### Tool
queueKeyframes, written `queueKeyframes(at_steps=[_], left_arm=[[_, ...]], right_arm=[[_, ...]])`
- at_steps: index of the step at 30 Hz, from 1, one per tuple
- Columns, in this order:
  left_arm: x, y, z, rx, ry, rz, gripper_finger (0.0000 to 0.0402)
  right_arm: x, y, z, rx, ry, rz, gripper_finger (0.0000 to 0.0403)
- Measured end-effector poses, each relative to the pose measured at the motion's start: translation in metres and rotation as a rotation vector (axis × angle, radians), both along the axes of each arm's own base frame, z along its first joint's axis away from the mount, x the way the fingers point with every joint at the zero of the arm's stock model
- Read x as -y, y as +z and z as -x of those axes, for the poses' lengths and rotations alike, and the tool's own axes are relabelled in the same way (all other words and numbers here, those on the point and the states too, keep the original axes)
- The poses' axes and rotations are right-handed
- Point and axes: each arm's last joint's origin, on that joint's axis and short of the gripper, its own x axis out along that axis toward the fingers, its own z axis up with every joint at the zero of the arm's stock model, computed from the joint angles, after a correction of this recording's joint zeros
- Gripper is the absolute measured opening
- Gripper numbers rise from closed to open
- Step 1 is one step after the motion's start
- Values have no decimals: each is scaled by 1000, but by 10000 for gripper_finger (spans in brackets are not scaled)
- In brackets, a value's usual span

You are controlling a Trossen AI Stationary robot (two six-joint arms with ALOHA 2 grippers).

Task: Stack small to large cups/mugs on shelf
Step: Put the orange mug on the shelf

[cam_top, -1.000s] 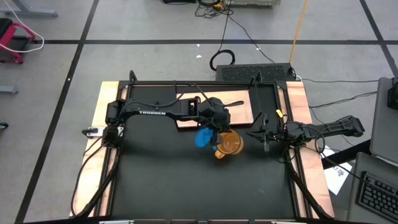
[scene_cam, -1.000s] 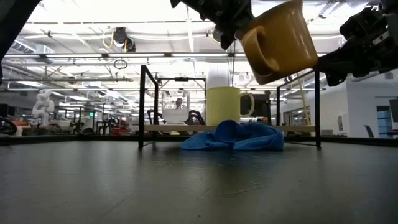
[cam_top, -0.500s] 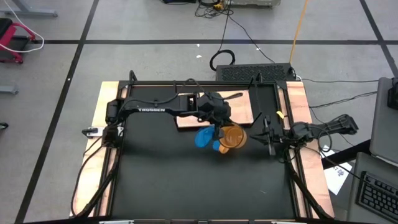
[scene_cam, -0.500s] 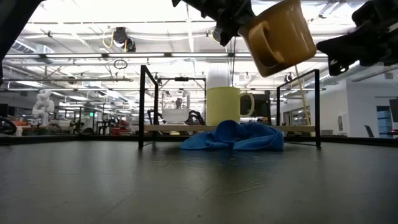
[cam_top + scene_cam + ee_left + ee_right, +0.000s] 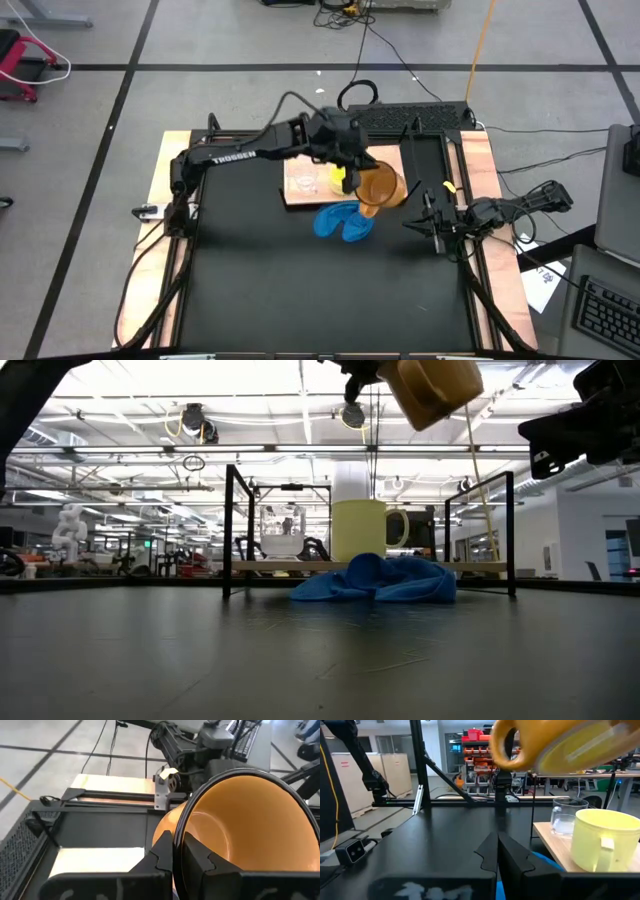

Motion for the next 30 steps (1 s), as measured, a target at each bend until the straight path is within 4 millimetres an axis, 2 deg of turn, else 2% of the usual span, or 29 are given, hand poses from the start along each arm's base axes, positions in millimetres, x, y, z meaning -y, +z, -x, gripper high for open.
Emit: queueKeyframes(at_steps=[5,9,15,25,30], left_arm=[[-19,11,6,21,37,24,15],[-26,14,10,21,46,8,15],[-31,6,1,31,36,-15,15],[-71,-17,-28,28,84,10,15],[-88,-27,-33,0,86,33,15]], right_arm=[[0,0,0,-2,0,0,0],[0,0,0,-3,0,1,0],[0,0,0,-3,0,1,0],[0,-1,-1,-16,-2,2,0],[-1,-2,-2,-30,-2,6,0]])
